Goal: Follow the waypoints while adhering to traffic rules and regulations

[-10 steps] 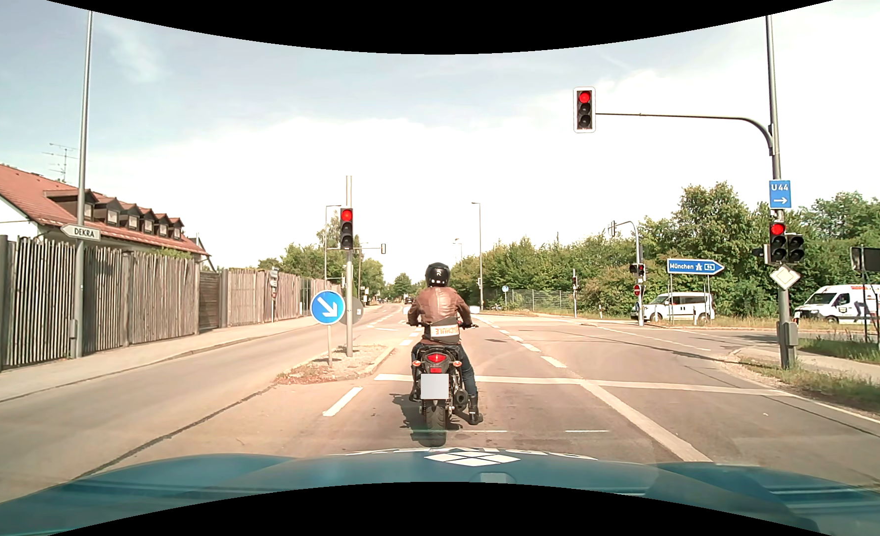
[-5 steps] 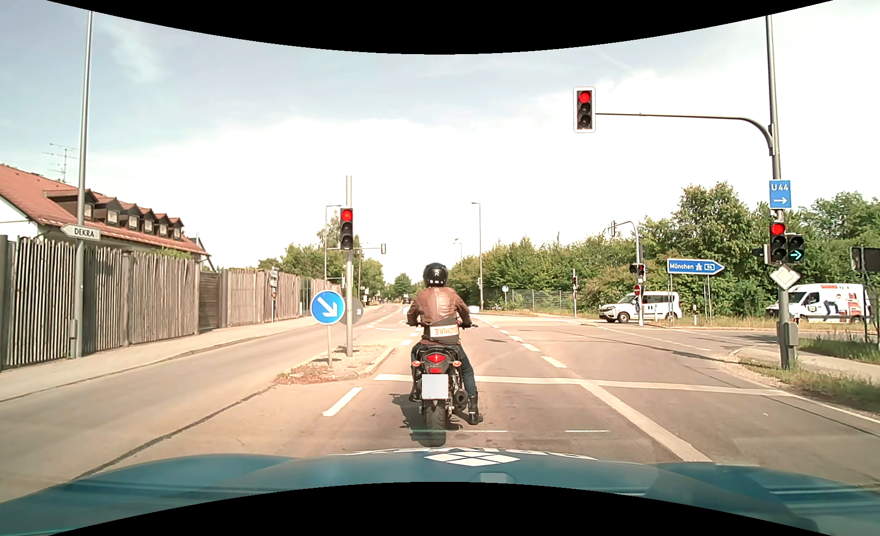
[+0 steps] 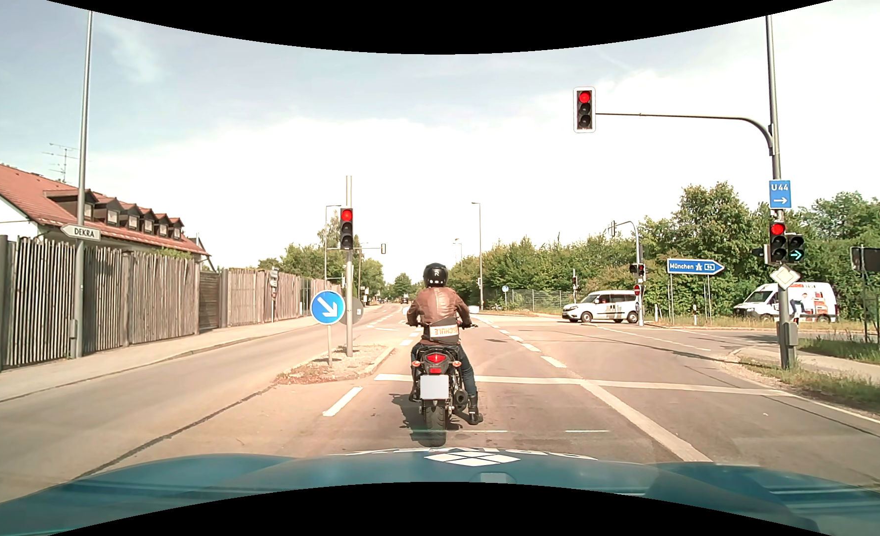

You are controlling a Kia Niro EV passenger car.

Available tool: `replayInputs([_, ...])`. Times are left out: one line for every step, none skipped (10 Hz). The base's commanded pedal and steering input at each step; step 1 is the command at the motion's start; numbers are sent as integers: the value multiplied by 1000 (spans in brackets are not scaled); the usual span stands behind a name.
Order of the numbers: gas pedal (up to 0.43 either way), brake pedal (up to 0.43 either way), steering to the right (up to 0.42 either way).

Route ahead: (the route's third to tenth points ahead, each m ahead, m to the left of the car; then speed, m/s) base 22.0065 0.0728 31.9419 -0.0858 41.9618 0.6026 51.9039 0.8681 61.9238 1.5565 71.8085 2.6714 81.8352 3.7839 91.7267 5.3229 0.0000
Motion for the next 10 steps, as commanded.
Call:
replayInputs([0,323,-9])
replayInputs([0,323,-9])
replayInputs([0,323,-9])
replayInputs([0,323,-9])
replayInputs([0,323,-9])
replayInputs([0,323,-9])
replayInputs([0,323,-9])
replayInputs([0,323,-9])
replayInputs([0,323,-9])
replayInputs([0,323,-9])
